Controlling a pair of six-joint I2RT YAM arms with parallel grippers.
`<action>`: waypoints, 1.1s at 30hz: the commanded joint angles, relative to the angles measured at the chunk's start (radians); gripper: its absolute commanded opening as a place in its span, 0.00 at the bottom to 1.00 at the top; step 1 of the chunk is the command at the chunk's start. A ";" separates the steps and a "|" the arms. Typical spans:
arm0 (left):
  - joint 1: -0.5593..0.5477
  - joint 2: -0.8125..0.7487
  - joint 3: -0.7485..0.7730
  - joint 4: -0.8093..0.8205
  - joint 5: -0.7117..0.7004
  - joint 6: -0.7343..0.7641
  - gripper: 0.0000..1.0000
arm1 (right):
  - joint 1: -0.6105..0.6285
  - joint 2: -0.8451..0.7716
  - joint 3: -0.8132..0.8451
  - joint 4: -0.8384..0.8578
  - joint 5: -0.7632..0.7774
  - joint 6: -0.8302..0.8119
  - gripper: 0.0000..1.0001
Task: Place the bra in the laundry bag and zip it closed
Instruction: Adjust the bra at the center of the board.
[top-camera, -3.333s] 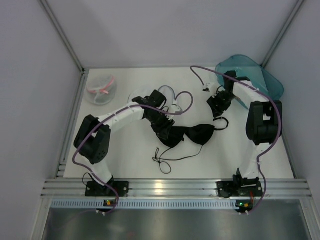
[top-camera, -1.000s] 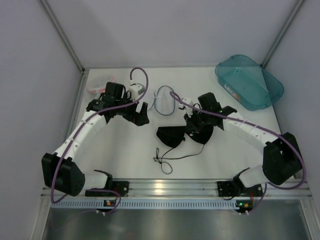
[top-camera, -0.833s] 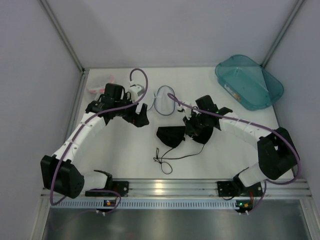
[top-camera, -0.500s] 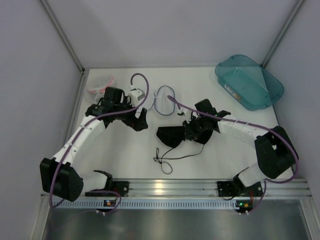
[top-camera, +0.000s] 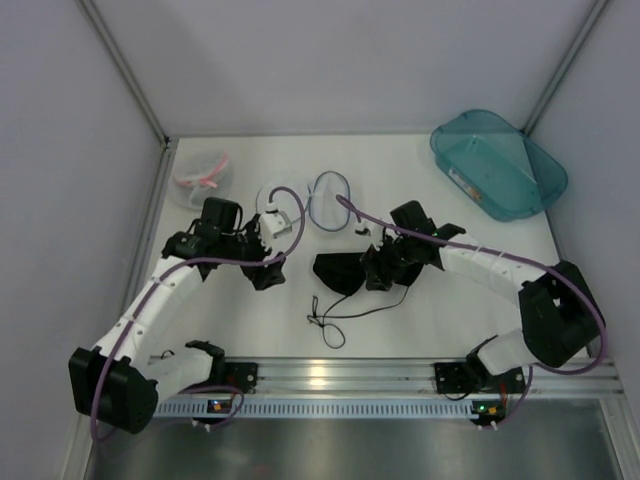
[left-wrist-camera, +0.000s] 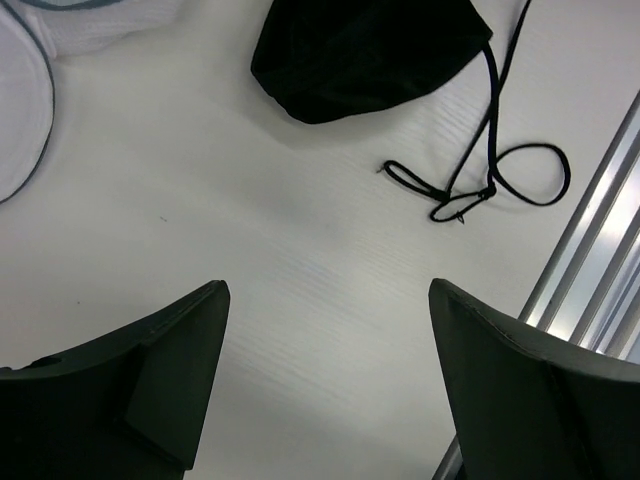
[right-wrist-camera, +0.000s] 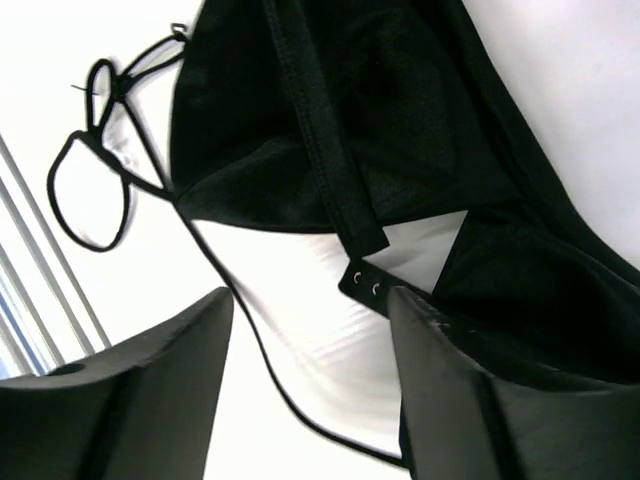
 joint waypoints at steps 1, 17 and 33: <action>-0.006 -0.046 -0.013 -0.110 0.077 0.276 0.86 | 0.012 -0.122 0.037 -0.026 0.001 -0.005 0.66; -0.609 0.115 -0.041 -0.166 -0.189 0.549 0.45 | -0.299 -0.285 0.131 -0.234 -0.057 0.021 0.95; -0.684 0.316 -0.096 0.046 -0.215 0.632 0.36 | -0.371 -0.311 0.094 -0.215 -0.048 0.076 0.95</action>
